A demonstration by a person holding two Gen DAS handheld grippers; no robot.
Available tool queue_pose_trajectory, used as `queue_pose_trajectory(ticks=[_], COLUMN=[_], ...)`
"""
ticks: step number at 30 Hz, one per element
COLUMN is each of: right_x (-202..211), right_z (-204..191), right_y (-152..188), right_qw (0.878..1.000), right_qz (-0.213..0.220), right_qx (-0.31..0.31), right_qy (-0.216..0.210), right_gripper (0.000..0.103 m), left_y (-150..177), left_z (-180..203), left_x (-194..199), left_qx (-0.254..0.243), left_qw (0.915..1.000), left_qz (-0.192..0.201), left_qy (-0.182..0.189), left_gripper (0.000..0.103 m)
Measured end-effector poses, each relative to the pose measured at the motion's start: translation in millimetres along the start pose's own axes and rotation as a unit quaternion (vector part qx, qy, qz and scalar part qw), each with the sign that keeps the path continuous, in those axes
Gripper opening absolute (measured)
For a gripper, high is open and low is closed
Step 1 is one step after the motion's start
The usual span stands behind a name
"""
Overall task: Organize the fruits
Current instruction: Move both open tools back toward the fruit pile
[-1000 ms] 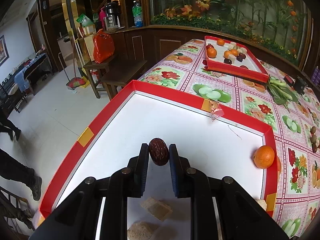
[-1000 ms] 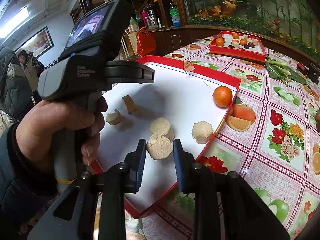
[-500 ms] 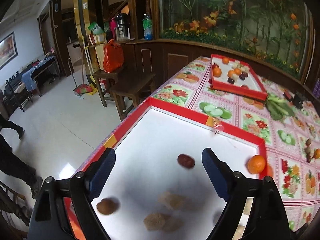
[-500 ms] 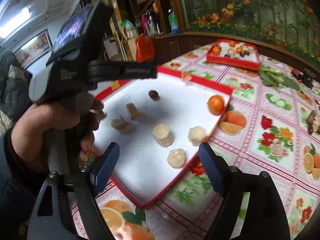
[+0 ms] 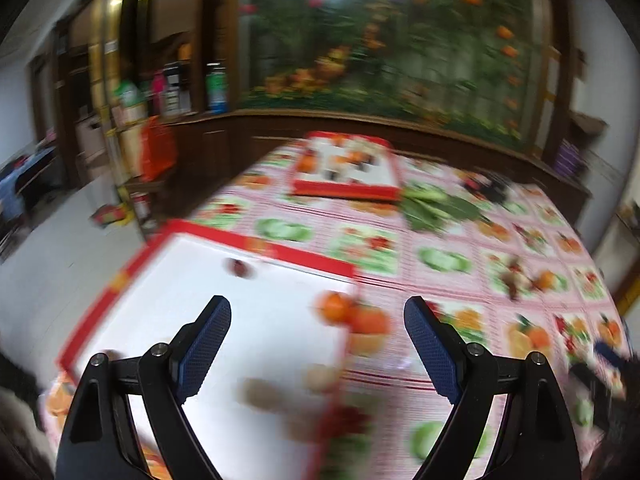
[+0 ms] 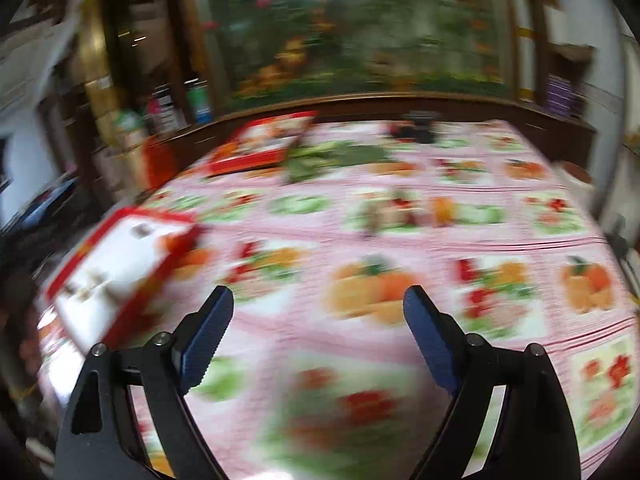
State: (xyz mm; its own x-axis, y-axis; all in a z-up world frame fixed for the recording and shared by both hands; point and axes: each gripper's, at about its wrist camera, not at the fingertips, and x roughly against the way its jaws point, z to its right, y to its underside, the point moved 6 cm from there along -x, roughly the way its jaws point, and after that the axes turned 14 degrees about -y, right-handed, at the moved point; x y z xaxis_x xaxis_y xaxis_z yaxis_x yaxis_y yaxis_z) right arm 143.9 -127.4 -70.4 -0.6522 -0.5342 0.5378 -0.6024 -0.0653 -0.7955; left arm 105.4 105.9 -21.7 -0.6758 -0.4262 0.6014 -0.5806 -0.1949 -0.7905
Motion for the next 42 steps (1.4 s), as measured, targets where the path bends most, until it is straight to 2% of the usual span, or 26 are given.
queue_pose_trajectory(ticks=[1, 4, 6, 8, 10, 15, 18, 19, 20, 25, 30, 34, 38, 41, 42], right_x=[1, -5, -20, -42, -60, -102, -118, -119, -120, -112, -101, -98, -95, -93, -92], right_z=[21, 63, 89, 108, 120, 133, 141, 143, 144, 142, 149, 152, 153, 152, 152], right_y=[-7, -25, -38, -48, -54, -62, -60, -60, -60, -56, -50, -49, -48, -47, -46], right_qw=[1.000, 0.998, 0.997, 0.997, 0.996, 0.996, 0.994, 0.994, 0.994, 0.994, 0.994, 0.994, 0.994, 0.994, 0.995], right_qz=[0.004, 0.014, 0.009, -0.003, -0.016, -0.046, -0.071, -0.073, -0.074, -0.079, -0.073, -0.068, -0.067, -0.067, -0.067], right_qx=[-0.012, -0.040, -0.050, -0.058, -0.062, -0.057, -0.064, -0.069, -0.068, -0.061, -0.073, -0.080, -0.083, -0.080, -0.080], right_qy=[0.017, 0.040, 0.053, 0.059, 0.057, 0.052, 0.051, 0.046, 0.044, 0.035, 0.023, 0.017, 0.011, 0.008, 0.007], right_gripper=[0.087, 0.085, 0.079, 0.070, 0.063, 0.056, 0.041, 0.034, 0.032, 0.030, 0.030, 0.030, 0.030, 0.030, 0.030], left_y=[3, 10, 11, 9, 5, -2, -1, -1, -1, -4, -7, -8, -5, -3, -4], left_z=[26, 71, 100, 126, 146, 177, 194, 201, 205, 226, 242, 251, 249, 236, 230], left_x=[-3, -8, -16, -29, -43, -63, -69, -71, -71, -78, -95, -97, -91, -96, -98], left_qx=[-0.022, -0.060, -0.078, -0.090, -0.095, -0.102, -0.110, -0.114, -0.117, -0.117, -0.094, -0.097, -0.112, -0.098, -0.096], left_qw=[0.9996, 0.9973, 0.9955, 0.9939, 0.9931, 0.9913, 0.9893, 0.9884, 0.9878, 0.9849, 0.9841, 0.9858, 0.9832, 0.9805, 0.9813], left_qz=[-0.003, -0.007, -0.009, -0.018, -0.024, -0.032, -0.038, -0.039, -0.039, -0.051, -0.088, -0.078, -0.058, -0.064, -0.066], left_qy=[0.018, 0.041, 0.053, 0.061, 0.064, 0.075, 0.089, 0.092, 0.095, 0.117, 0.122, 0.112, 0.131, 0.158, 0.154], left_gripper=[0.088, 0.088, 0.088, 0.088, 0.088, 0.088, 0.088, 0.087, 0.087, 0.084, 0.073, 0.073, 0.072, 0.073, 0.072])
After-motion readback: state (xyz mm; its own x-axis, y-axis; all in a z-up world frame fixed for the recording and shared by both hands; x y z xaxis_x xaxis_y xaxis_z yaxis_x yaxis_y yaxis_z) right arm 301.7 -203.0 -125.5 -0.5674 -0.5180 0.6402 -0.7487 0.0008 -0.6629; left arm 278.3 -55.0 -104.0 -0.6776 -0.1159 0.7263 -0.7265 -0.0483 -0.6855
